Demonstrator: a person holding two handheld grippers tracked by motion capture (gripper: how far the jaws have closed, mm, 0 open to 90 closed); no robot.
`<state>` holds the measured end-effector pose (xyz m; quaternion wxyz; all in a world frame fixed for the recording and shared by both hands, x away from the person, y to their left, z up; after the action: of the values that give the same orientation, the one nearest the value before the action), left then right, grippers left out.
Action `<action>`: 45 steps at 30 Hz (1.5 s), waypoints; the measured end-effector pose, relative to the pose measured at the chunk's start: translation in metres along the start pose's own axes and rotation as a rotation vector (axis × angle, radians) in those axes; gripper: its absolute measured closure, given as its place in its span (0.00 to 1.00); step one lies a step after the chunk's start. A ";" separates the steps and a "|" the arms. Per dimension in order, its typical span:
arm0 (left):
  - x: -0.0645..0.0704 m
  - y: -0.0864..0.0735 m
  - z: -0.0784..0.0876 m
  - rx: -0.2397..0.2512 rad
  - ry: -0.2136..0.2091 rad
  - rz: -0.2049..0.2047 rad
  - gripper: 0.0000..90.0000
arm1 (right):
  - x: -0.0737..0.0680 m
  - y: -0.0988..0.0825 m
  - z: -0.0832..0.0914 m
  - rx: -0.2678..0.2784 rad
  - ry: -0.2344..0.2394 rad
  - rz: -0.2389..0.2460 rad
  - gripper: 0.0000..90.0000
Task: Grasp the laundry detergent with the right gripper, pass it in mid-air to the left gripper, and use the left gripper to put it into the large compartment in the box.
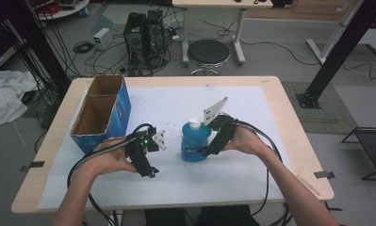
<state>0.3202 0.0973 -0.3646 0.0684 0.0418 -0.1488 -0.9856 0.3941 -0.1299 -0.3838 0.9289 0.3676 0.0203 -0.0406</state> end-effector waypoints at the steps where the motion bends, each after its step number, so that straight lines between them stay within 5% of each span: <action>1: 0.001 0.000 -0.001 0.011 0.002 0.015 0.22 | -0.001 0.000 0.000 -0.006 -0.002 -0.012 0.15; 17: 0.000 -0.001 -0.002 -0.004 -0.006 0.005 0.22 | -0.001 0.000 0.000 0.001 0.001 -0.001 0.16; 19: 0.002 0.000 -0.004 0.027 0.000 0.042 0.22 | -0.001 0.000 -0.001 0.001 -0.001 0.000 0.16; 21: 0.000 -0.001 -0.003 -0.003 -0.004 0.008 0.22 | -0.001 0.000 0.000 -0.002 -0.003 -0.010 0.16; 30: 0.000 -0.001 -0.004 0.003 0.004 0.016 0.22 | -0.002 0.001 -0.002 -0.001 0.000 -0.003 0.18; 31: 0.001 0.000 -0.005 0.027 0.008 0.040 0.22 | -0.002 0.001 -0.002 0.000 -0.002 -0.006 0.18; 32: -0.001 -0.001 -0.004 0.002 0.007 0.010 0.22 | -0.002 0.001 -0.003 0.003 -0.003 -0.007 0.19; 36: -0.001 -0.001 -0.004 -0.005 0.003 0.002 0.22 | -0.001 0.001 -0.003 0.007 -0.004 -0.008 0.19; 41: 0.001 -0.001 -0.005 0.020 0.004 0.036 0.22 | -0.001 0.001 -0.003 0.016 -0.006 -0.009 0.23; 45: 0.000 -0.001 -0.004 0.001 0.004 0.014 0.22 | -0.001 0.001 -0.004 0.016 -0.002 -0.012 0.23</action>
<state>0.3206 0.0975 -0.3685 0.0755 0.0427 -0.1492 -0.9850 0.3932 -0.1263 -0.3857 0.9257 0.3749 0.0213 -0.0467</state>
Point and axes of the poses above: each handheld gripper's, and its own axes: z roughly backward along the jaws, y roughly out of its top, x roughly to its right, the point moved 3 cm from there along -z, roughly forward along the jaws, and after that the axes turned 2 degrees about x, right-handed, at the moved point
